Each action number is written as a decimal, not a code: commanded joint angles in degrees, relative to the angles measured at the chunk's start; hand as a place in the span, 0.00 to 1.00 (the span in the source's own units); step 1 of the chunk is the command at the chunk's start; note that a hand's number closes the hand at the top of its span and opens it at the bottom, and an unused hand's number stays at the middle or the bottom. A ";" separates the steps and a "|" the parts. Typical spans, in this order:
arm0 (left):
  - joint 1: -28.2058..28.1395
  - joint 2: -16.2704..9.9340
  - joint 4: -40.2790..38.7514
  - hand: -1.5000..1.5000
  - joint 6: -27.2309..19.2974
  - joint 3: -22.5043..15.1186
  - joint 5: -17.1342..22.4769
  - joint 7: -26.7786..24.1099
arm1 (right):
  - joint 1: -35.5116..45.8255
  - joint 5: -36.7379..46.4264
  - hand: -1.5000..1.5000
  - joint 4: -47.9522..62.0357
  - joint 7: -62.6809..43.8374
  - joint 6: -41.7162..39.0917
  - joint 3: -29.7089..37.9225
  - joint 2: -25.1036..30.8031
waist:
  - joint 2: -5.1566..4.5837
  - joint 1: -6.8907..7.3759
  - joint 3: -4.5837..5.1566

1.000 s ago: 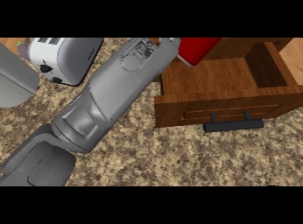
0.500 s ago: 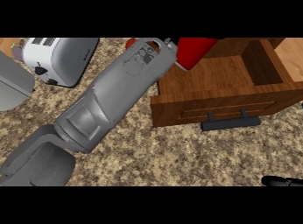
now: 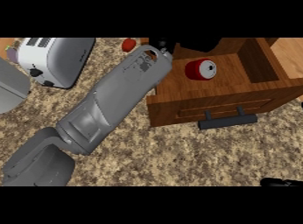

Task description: Pick up the can, place it into the drawer and close the drawer

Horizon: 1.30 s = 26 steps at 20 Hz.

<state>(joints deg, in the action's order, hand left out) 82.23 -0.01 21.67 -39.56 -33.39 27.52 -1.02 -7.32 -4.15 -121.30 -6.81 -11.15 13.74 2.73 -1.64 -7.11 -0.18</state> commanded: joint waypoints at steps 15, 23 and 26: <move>-0.81 0.01 -0.30 0.00 -5.88 -1.26 6.97 -2.92 | -0.02 7.77 0.00 -5.00 2.73 -0.35 -1.10 3.44 | -0.19 -1.01 0.09; 0.79 0.01 2.26 0.00 -6.50 -0.60 11.32 -3.32 | 4.63 17.72 0.00 -4.06 5.08 -0.77 -3.73 8.19 | -0.05 0.95 0.09; 1.02 0.01 2.85 0.00 -7.15 -0.52 12.21 -5.15 | 5.20 23.33 0.00 -5.06 5.05 -0.15 -6.20 8.99 | 0.20 1.88 0.11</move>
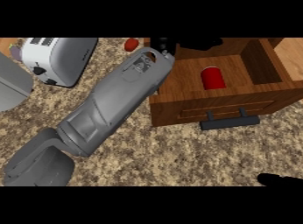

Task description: Pick up the can, place it into the drawer and close the drawer

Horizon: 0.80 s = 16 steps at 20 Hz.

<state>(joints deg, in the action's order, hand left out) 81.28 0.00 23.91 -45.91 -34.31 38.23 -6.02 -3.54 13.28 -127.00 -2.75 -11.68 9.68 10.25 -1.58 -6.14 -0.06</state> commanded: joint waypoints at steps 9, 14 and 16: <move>2.97 0.00 1.55 0.00 -3.90 -1.12 2.54 0.46 | 6.74 27.80 0.00 7.79 1.10 3.82 -10.54 5.11 | 0.59 3.55 0.02; 3.12 0.00 1.58 0.00 -1.78 -0.50 1.19 3.08 | 6.07 38.46 0.00 16.19 3.79 8.94 -15.71 3.92 | 1.28 5.89 0.02; 3.65 -0.01 2.12 0.00 -2.64 -0.11 0.08 2.82 | 8.82 41.90 0.00 21.26 3.06 10.29 -16.89 3.46 | 1.37 6.53 0.04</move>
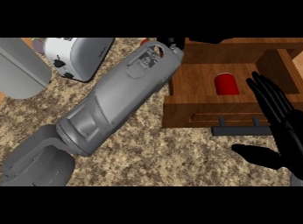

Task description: Pick up the can, place it into the drawer and close the drawer

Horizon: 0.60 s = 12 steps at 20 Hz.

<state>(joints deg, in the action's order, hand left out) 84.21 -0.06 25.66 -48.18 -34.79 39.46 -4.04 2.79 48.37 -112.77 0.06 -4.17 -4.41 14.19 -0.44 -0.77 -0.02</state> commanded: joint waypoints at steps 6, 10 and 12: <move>-3.19 -6.93 5.28 0.00 3.12 0.97 -2.51 3.87 | 6.48 11.82 0.00 21.22 2.33 12.66 -2.36 -4.54 | 0.33 2.13 -0.02; -7.36 -10.00 13.29 0.00 1.65 -1.11 -5.16 8.06 | 8.13 13.58 0.00 27.61 2.81 17.49 -1.53 -6.62 | 0.72 2.31 0.01; -9.70 -10.98 17.37 0.00 -0.08 -1.27 -6.16 10.10 | 8.18 13.61 0.00 29.48 4.54 18.85 0.12 -5.05 | 0.78 2.08 0.00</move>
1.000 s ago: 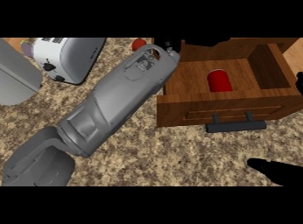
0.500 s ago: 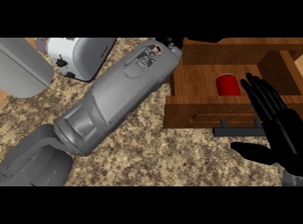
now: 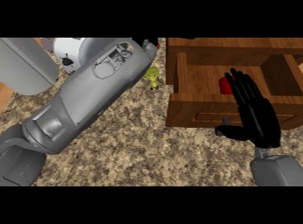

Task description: Pick up the can, place it into the drawer and close the drawer

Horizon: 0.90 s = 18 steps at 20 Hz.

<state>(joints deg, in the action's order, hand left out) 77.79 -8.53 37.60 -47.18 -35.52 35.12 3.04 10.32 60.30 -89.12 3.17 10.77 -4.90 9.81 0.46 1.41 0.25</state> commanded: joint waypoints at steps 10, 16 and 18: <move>-5.77 -11.31 16.14 0.00 0.37 -0.84 -3.01 10.71 | 14.07 7.32 0.00 29.04 1.79 14.15 4.72 -2.60 | -0.62 1.82 -0.32; -11.40 -15.92 22.57 0.00 1.89 -0.74 -3.38 12.21 | 20.80 9.02 0.00 38.72 1.72 20.26 8.60 -1.85 | -0.74 2.49 -0.32; -10.51 -15.70 23.44 0.00 1.57 -0.34 -3.51 13.16 | 24.61 8.58 0.00 43.45 2.64 24.00 10.26 -2.37 | -1.07 2.96 -0.39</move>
<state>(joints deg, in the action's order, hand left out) 68.64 -22.69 58.03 -45.80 -36.23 31.76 14.68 31.32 68.98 -55.16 6.15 30.52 3.65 9.90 0.82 3.51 1.14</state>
